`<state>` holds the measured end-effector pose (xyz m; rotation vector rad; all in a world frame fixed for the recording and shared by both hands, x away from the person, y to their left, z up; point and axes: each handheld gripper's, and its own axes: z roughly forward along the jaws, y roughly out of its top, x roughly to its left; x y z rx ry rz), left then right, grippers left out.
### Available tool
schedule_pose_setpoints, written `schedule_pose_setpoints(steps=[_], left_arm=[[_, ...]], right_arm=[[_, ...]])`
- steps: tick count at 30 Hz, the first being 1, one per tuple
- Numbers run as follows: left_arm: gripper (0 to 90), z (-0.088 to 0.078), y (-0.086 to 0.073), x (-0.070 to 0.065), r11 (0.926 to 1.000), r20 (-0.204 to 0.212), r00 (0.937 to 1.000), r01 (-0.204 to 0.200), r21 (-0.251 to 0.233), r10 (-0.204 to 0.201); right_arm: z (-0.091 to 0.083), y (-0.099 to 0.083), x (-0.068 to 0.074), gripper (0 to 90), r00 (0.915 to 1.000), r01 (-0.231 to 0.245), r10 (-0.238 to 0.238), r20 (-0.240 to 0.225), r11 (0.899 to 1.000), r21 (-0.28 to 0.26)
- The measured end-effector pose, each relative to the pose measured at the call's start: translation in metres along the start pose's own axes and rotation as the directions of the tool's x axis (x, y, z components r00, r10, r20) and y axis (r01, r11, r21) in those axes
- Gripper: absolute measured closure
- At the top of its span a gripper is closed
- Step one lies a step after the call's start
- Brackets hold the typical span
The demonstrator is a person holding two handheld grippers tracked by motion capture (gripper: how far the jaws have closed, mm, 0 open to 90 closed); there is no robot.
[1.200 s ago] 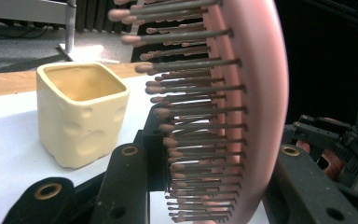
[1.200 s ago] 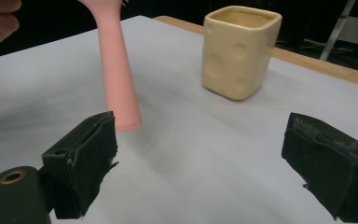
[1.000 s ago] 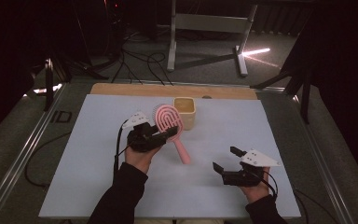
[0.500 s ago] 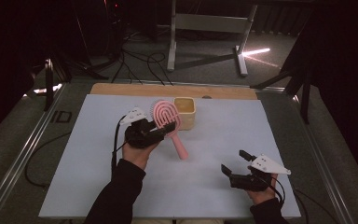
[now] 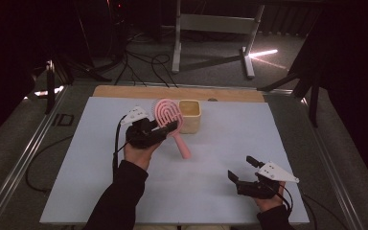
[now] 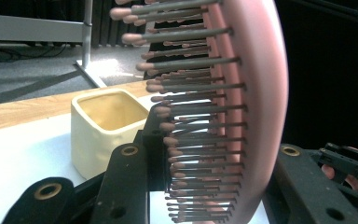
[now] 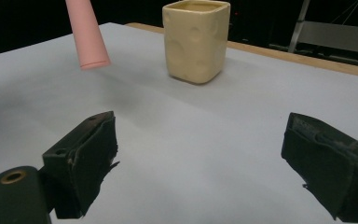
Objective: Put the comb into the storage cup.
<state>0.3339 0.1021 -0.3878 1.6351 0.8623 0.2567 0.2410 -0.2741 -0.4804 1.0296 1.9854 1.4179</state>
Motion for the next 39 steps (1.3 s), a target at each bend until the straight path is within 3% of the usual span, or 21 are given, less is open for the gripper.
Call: schedule_pose_setpoints(steps=[39], left_arm=[[64.0, 0.012, 0.024, 0.012, 0.9985, -0.068, 0.9963, -0.054, -0.007, 0.053]], right_arm=[[-0.001, 0.000, -0.003, 10.3, 0.9998, -0.012, 0.012, 0.014, 1.000, -0.008]])
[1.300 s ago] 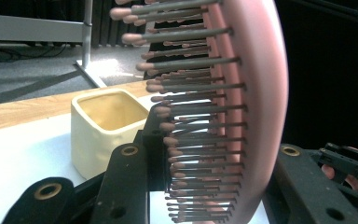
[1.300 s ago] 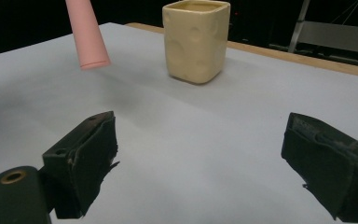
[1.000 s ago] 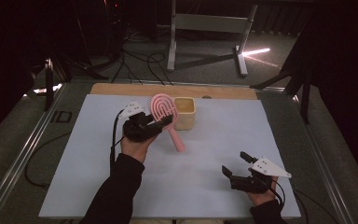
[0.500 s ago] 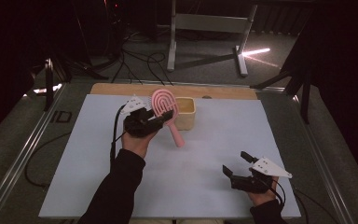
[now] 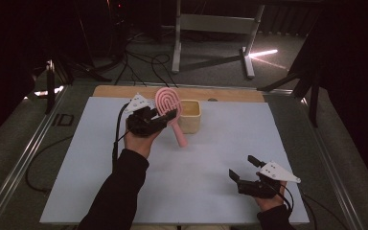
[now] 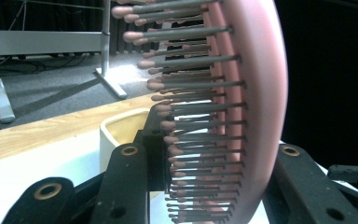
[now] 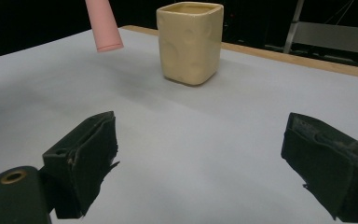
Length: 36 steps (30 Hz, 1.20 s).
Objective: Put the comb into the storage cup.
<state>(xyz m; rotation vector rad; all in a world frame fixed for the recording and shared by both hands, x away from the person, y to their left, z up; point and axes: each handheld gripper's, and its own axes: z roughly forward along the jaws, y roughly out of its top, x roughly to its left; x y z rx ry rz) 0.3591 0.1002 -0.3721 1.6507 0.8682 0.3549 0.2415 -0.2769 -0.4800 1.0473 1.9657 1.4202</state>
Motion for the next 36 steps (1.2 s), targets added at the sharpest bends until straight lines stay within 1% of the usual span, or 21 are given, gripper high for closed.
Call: schedule_pose_setpoints(steps=[18, 30, 33, 36], left_arm=[[64.1, 0.003, 0.011, 0.002, 0.9999, -0.028, 0.9996, -0.003, -0.015, 0.002], [64.1, 0.007, 0.021, 0.004, 0.9998, -0.049, 0.9986, -0.018, -0.013, 0.017], [64.1, 0.008, 0.023, 0.004, 0.9996, -0.054, 0.9982, -0.028, -0.009, 0.028], [64.1, 0.010, 0.025, 0.004, 0.9995, -0.058, 0.9979, -0.029, -0.013, 0.028]], right_arm=[[-0.001, 0.000, -0.001, 10.3, 1.0000, -0.002, 0.002, 0.007, 1.000, -0.005], [-0.001, 0.000, -0.001, 10.3, 1.0000, -0.003, 0.003, 0.008, 1.000, -0.004], [-0.002, 0.000, -0.001, 10.3, 1.0000, -0.003, 0.003, 0.007, 1.000, -0.003], [-0.002, 0.000, -0.001, 10.4, 0.9999, -0.003, 0.003, 0.010, 1.000, -0.003]])
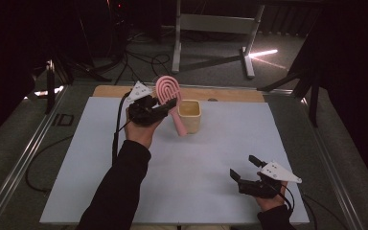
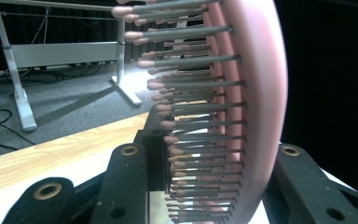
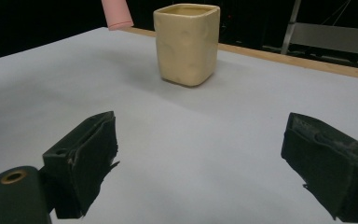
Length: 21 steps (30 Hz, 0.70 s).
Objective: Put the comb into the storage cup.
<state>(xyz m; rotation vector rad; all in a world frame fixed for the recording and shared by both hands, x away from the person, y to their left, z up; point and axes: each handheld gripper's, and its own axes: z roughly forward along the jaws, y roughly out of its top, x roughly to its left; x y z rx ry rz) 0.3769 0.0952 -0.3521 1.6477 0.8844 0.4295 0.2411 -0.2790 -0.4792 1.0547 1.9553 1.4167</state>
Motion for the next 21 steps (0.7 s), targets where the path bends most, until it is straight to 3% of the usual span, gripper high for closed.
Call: schedule_pose_setpoints(steps=[21], left_arm=[[64.1, 0.012, 0.014, 0.004, 0.9997, -0.047, 0.9986, -0.025, 0.005, 0.026]], right_arm=[[0.000, -0.001, 0.000, 10.4, 1.0000, -0.001, 0.001, -0.003, 1.000, -0.003]])
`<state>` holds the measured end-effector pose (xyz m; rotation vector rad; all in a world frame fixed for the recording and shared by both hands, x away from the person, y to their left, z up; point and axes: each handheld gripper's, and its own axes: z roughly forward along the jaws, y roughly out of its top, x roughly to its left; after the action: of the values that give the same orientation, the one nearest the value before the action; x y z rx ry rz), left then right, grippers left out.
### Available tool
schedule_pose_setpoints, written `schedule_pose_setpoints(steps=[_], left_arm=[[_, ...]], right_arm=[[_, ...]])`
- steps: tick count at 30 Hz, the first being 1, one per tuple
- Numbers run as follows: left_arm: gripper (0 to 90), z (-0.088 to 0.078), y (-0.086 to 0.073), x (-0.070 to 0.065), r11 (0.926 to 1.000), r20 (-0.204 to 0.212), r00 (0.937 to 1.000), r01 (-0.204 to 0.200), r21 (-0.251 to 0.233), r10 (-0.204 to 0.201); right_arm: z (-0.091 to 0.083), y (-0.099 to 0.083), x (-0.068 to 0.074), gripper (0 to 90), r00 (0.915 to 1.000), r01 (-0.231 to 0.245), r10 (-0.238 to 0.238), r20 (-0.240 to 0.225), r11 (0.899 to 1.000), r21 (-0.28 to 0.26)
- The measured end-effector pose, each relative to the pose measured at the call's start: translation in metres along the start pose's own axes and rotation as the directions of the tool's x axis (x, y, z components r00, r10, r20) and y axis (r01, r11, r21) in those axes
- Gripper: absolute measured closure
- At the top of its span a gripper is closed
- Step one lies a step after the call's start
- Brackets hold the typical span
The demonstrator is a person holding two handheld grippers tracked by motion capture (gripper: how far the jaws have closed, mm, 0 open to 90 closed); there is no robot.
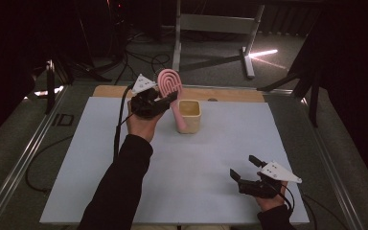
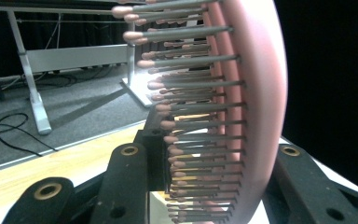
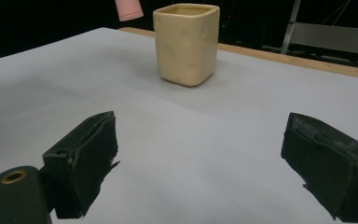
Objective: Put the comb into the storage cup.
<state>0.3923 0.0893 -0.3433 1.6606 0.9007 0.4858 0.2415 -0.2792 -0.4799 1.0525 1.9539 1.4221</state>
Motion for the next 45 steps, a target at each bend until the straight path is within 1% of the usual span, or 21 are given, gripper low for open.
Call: schedule_pose_setpoints(steps=[7, 8, 16, 19, 22, 28, 32, 36, 41, 45], left_arm=[[64.1, 0.004, 0.006, -0.001, 1.0000, -0.019, 0.9998, -0.007, -0.004, 0.006], [64.1, 0.004, 0.007, -0.001, 1.0000, -0.020, 0.9998, -0.003, -0.008, 0.003], [64.1, 0.008, 0.017, -0.005, 0.9997, -0.028, 0.9994, -0.018, -0.017, 0.018], [64.1, 0.010, 0.020, -0.006, 0.9995, -0.031, 0.9994, -0.016, -0.027, 0.015], [64.1, 0.012, 0.022, -0.007, 0.9994, -0.031, 0.9994, -0.013, -0.031, 0.012], [64.1, 0.018, 0.026, -0.007, 0.9995, -0.045, 0.9989, -0.014, -0.029, 0.013], [64.1, 0.021, 0.030, -0.009, 0.9993, -0.053, 0.9983, -0.027, -0.026, 0.026], [64.1, 0.025, 0.032, -0.010, 0.9992, -0.055, 0.9982, -0.023, -0.033, 0.021], [64.1, 0.031, 0.033, -0.010, 0.9986, -0.072, 0.9968, -0.039, -0.037, 0.036], [64.1, 0.034, 0.034, -0.010, 0.9986, -0.076, 0.9965, -0.037, -0.037, 0.034]], right_arm=[[0.000, 0.000, 0.000, 10.4, 1.0000, -0.001, 0.001, 0.001, 1.000, -0.001], [0.000, 0.000, 0.000, 10.4, 1.0000, -0.001, 0.001, 0.001, 1.000, -0.001], [0.000, 0.000, 0.000, 10.4, 1.0000, -0.003, 0.003, -0.003, 1.000, -0.001], [0.001, 0.000, 0.001, 10.4, 1.0000, -0.002, 0.002, -0.003, 1.000, 0.003], [0.001, 0.000, 0.002, 10.4, 1.0000, -0.001, 0.001, -0.009, 1.000, 0.001], [0.000, 0.000, 0.002, 10.4, 1.0000, -0.007, 0.007, -0.005, 1.000, -0.005], [-0.001, 0.000, 0.001, 10.4, 1.0000, -0.007, 0.007, -0.004, 1.000, -0.007], [-0.001, 0.001, 0.001, 10.4, 0.9999, -0.011, 0.011, -0.006, 1.000, -0.008], [-0.001, 0.001, 0.001, 10.4, 0.9999, -0.015, 0.015, -0.005, 1.000, -0.012], [-0.001, 0.001, 0.000, 10.4, 0.9999, -0.015, 0.015, -0.003, 1.000, -0.012]])
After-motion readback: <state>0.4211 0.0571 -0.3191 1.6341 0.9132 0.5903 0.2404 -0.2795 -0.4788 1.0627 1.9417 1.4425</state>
